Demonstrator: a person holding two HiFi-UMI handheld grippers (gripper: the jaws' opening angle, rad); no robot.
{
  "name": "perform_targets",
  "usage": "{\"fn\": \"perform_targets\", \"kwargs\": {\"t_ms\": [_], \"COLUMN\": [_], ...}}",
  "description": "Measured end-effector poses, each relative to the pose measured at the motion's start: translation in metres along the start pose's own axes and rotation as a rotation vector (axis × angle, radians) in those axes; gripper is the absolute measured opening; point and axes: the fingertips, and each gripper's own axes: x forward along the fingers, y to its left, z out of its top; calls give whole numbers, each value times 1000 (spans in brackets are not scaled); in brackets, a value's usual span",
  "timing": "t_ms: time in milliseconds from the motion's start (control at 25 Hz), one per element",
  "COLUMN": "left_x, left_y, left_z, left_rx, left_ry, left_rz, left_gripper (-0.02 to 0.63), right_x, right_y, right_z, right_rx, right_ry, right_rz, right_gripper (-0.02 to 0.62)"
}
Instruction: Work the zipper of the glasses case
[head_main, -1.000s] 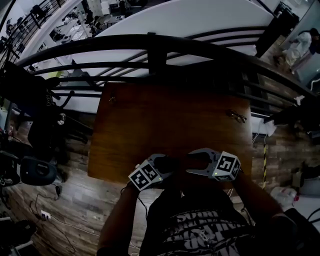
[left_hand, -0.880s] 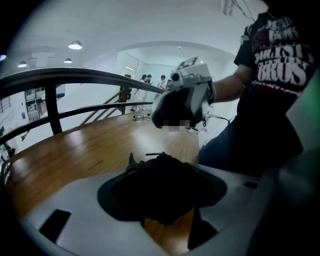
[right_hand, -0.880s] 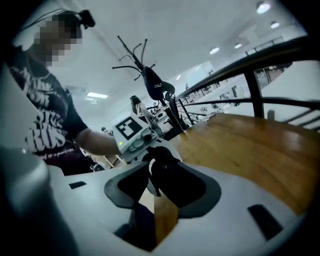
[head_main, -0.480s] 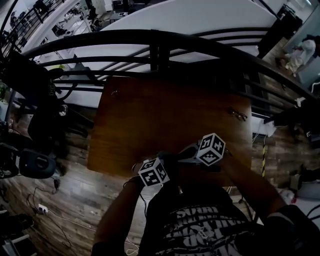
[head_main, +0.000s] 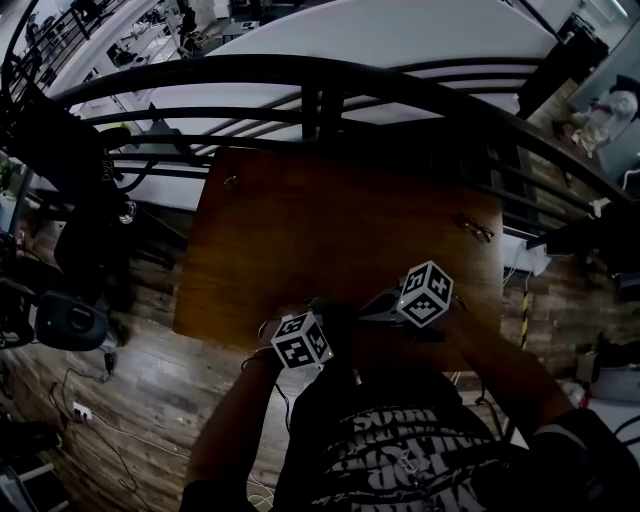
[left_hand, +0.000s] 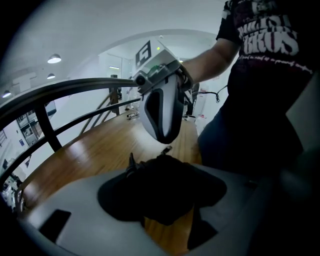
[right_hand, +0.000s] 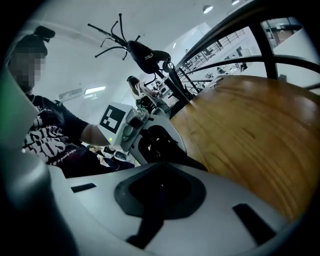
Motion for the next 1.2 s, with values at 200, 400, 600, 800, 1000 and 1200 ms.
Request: {"fn": "perform_targets", "kwargs": {"t_ms": [200, 400, 600, 800, 1000, 1200], "left_x": [-6, -4, -7, -5, -5, -3], "left_y": [0, -7, -6, -5, -3, -7], "left_z": [4, 6, 3, -5, -6, -9], "left_rx": [16, 95, 112, 68, 62, 45], "left_ry": [-18, 39, 66, 59, 41, 35], "left_rz": [3, -13, -2, 2, 17, 9], "left_gripper": [262, 262, 262, 262, 262, 261], "right_x": [-4, 5, 15, 17, 14, 17], "right_y": [5, 16, 11, 14, 11, 4], "right_z": [4, 7, 8, 5, 4, -5], "right_rx": [-27, -123, -165, -177, -84, -57], "right_ry": [-77, -27, 11, 24, 9, 55], "right_rz": [-1, 7, -49, -69, -55, -88], "right_gripper": [-2, 64, 86, 18, 0, 0]}}
